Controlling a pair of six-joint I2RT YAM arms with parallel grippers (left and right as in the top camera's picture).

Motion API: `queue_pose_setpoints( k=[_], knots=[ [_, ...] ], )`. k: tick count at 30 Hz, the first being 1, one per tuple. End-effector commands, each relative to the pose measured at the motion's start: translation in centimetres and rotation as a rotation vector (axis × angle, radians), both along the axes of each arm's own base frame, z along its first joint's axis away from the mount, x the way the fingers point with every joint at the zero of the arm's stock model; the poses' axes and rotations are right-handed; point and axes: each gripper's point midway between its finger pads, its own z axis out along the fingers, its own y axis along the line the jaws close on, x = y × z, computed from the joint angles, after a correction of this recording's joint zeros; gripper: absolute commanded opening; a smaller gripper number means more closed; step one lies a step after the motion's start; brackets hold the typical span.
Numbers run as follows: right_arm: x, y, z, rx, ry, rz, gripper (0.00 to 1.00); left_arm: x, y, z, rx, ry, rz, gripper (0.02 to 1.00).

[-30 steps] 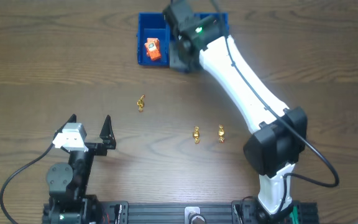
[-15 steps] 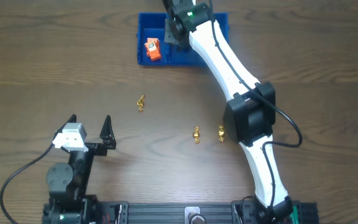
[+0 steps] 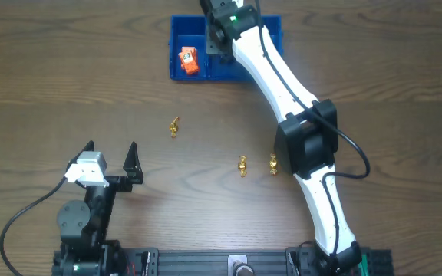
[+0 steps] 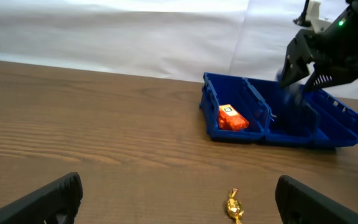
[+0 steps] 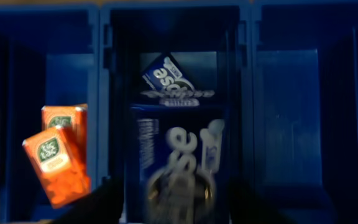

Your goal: Sort Candies Into Trays

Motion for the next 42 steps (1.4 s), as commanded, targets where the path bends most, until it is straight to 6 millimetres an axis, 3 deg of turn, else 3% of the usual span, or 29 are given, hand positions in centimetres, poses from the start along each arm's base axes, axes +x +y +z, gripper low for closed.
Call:
queue_pose_setpoints(
  k=[1, 4, 7, 10, 12, 14, 19, 22, 27, 36, 42],
  knots=[
    [0.4, 0.0, -0.1, -0.019, -0.012, 0.008, 0.689, -0.1, -0.2, -1.7, 0.004, 0.044, -0.017, 0.998],
    [0.1, 0.6, 0.7, -0.011, -0.025, 0.018, 0.739, -0.1, -0.2, -1.7, 0.004, 0.044, -0.017, 0.998],
    [-1.6, 1.5, 4.8, 0.003, -0.058, 0.053, 0.787, -0.1, -0.2, -1.7, 0.004, 0.044, -0.016, 0.998],
    [-6.7, 3.1, 9.5, 0.003, -0.042, 0.123, 0.831, -0.1, -0.2, -1.7, 0.004, 0.044, -0.017, 0.998],
    [-10.9, 5.7, 10.1, -0.007, 0.007, 0.178, 0.840, -0.1, -0.2, -1.7, 0.004, 0.044, -0.017, 0.998],
    [-14.5, 8.3, 7.9, -0.025, 0.095, 0.202, 0.862, -0.1, -0.2, -1.7, 0.004, 0.044, -0.017, 0.996],
    [-18.9, 12.1, 0.9, -0.061, 0.269, 0.231, 0.853, -0.1, -0.2, -1.7, 0.004, 0.044, -0.017, 0.996],
    [-20.3, 12.8, -2.7, -0.095, 0.335, 0.209, 0.847, -0.1, -0.2, -1.7, 0.004, 0.044, -0.017, 0.996],
    [-20.6, 14.3, -8.0, -0.071, 0.416, 0.207, 0.798, -0.1, -0.2, -1.7, 0.004, 0.044, -0.017, 0.998],
    [-19.0, 14.1, -11.0, -0.053, 0.414, 0.119, 0.755, -0.1, -0.2, -1.7, 0.004, 0.044, -0.017, 0.998],
    [-18.2, 13.5, -11.3, -0.054, 0.396, 0.056, 0.717, -0.1, -0.2, -1.7, 0.004, 0.044, -0.017, 0.998]
  ],
)
